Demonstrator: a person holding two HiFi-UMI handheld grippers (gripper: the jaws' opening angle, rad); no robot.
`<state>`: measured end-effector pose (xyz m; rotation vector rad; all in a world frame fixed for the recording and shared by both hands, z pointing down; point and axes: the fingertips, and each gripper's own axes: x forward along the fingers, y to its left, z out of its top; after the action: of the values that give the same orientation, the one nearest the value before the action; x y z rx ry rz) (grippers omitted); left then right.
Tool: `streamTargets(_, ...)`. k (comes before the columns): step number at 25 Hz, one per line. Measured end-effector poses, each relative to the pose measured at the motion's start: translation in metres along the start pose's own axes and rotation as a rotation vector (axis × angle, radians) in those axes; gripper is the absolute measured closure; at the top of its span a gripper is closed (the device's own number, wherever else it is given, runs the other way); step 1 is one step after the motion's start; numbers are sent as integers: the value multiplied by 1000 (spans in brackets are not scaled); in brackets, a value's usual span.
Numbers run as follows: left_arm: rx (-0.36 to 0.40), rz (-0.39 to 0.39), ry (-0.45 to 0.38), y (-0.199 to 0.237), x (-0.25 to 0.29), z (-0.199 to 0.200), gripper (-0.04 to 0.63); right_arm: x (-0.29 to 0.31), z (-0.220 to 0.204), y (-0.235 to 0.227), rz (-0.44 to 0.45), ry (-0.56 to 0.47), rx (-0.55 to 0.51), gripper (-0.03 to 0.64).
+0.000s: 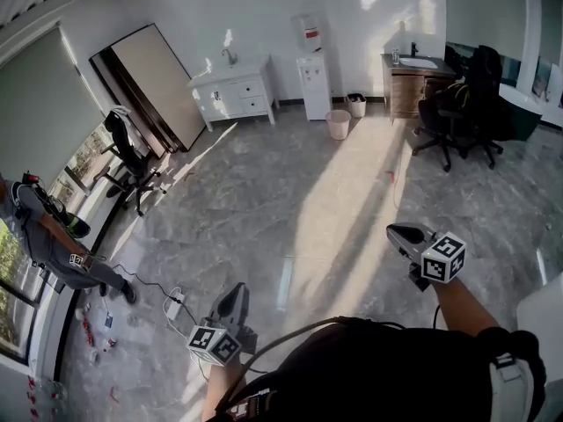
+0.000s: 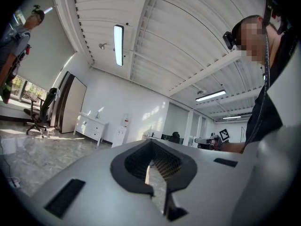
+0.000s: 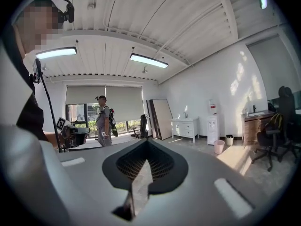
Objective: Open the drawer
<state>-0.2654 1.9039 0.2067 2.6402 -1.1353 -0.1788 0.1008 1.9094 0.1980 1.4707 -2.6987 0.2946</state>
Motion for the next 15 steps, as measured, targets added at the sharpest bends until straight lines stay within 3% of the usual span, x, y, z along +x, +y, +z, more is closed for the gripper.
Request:
streamTargets(10, 40, 146, -44, -9, 137, 33, 595, 86, 52, -154, 155, -23, -26, 618)
streamTargets(15, 33, 143, -40, -17, 216, 32, 595, 111, 66, -224, 180, -24, -40, 618)
